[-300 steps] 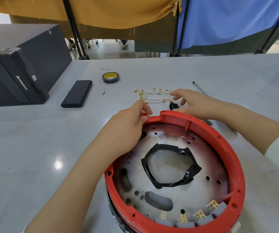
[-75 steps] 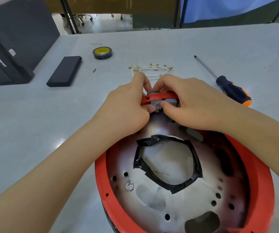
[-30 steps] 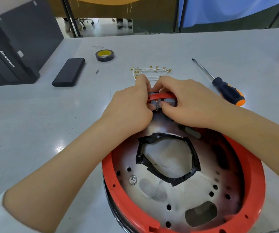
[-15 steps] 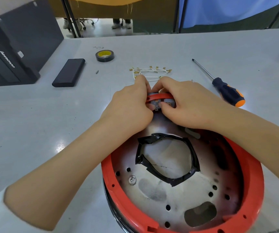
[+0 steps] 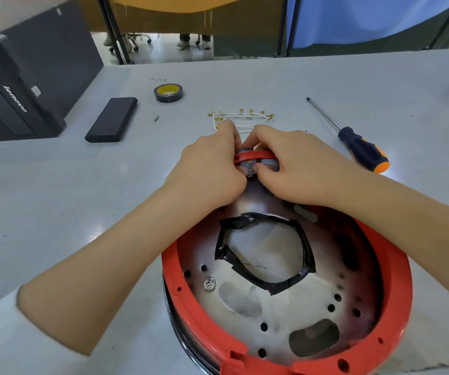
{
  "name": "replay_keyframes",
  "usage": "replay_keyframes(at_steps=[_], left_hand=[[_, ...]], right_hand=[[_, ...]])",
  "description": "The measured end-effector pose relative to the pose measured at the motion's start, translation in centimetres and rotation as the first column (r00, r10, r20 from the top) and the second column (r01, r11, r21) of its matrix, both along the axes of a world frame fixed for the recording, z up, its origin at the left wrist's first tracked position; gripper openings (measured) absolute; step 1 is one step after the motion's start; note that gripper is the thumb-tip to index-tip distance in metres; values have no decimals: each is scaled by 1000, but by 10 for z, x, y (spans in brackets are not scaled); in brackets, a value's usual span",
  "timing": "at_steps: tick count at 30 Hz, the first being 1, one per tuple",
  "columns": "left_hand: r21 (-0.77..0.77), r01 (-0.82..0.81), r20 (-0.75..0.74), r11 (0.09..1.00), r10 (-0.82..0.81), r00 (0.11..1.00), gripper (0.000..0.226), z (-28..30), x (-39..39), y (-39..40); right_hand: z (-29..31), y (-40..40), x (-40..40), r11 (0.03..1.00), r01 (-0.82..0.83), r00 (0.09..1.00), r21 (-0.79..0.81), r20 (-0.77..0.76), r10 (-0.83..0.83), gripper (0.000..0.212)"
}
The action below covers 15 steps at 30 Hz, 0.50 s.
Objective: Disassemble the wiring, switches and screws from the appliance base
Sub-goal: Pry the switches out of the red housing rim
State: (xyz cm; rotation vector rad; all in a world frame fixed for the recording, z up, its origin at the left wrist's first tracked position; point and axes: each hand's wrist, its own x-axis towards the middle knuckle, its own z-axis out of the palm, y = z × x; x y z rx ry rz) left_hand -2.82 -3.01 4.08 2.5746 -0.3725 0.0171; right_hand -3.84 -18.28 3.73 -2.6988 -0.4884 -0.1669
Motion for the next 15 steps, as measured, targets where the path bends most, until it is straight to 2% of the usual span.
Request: replay_keyframes(at_steps=[3,9,15], left_hand=[[-17,33,-2,999,-33,999,27,-1,-1,3],[-107,102,-104,989,-113,988,28,-4,2,9],[7,68,18,998,-68,997,28,-6,4,2]], right_hand=[[3,-1,-1,1000,-10,1000,11,-24,10,27],[5,-3,-4,998,-34,998,44,-56,36,21],[3,-1,-1,999,-21,1000,33,-16,22,24]])
